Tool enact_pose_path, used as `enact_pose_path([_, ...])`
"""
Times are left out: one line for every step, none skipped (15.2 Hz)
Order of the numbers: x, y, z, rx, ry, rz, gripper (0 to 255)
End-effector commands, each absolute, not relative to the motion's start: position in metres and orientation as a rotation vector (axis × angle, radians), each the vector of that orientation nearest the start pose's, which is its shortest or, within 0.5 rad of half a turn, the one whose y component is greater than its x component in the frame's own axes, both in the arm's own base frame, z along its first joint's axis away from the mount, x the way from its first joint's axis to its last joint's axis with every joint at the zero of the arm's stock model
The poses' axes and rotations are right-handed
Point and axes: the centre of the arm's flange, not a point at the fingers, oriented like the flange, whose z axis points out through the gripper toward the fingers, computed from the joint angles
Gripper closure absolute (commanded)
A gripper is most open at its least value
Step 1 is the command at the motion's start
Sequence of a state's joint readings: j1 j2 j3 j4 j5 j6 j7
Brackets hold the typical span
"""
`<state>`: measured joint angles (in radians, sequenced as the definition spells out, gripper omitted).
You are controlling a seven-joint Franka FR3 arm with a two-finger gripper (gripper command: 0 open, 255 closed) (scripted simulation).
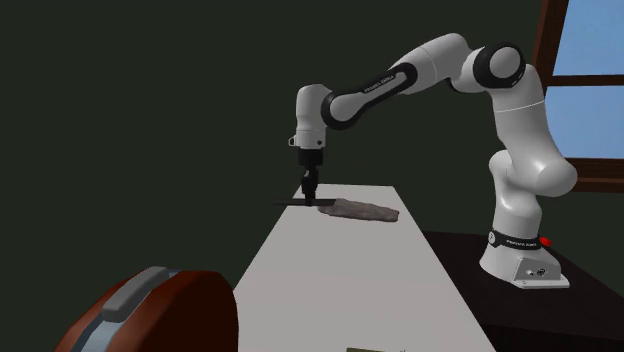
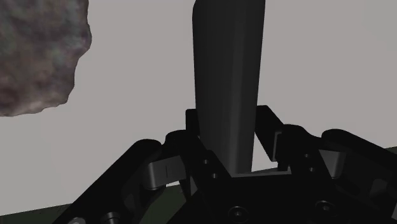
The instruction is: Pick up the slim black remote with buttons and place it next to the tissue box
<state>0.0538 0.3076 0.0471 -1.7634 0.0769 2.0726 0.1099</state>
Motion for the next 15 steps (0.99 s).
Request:
enact_pose_path([0.636, 0.065, 0.402, -3.059, 0.074, 0.011, 255])
enact_pose_path([0.636, 0.065, 0.408, -3.059, 0.074, 0.011, 255])
enact_pose_path([0.636, 0.065, 0.413, -3.059, 0.074, 0.011, 255])
enact_pose_path([0.636, 0.065, 0.418, -3.059, 0.074, 0.011, 255])
enact_pose_path([0.636, 0.065, 0.423, -3.059, 0.074, 0.011, 255])
enact_pose_path([0.636, 0.065, 0.429, -3.059, 0.074, 0.011, 255])
enact_pose_path([0.636, 0.065, 0.434, -3.059, 0.074, 0.011, 255])
enact_pose_path([0.636, 0.065, 0.439, -3.059, 0.074, 0.011, 255])
enact_pose_path([0.636, 0.065, 0.445, -3.059, 0.074, 0.011, 255])
enact_pose_path([0.636, 0.065, 0.45, -3.059, 0.074, 0.011, 255])
enact_pose_path([0.636, 0.065, 0.455, -3.059, 0.074, 0.011, 255])
enact_pose_path([0.636, 0.065, 0.46, -3.059, 0.074, 0.011, 255])
enact_pose_path([0.636, 0.065, 0.466, -3.059, 0.074, 0.011, 255])
enact_pose_path([0.636, 0.065, 0.471, -3.059, 0.074, 0.011, 255])
enact_pose_path([0.636, 0.065, 0.476, -3.059, 0.074, 0.011, 255])
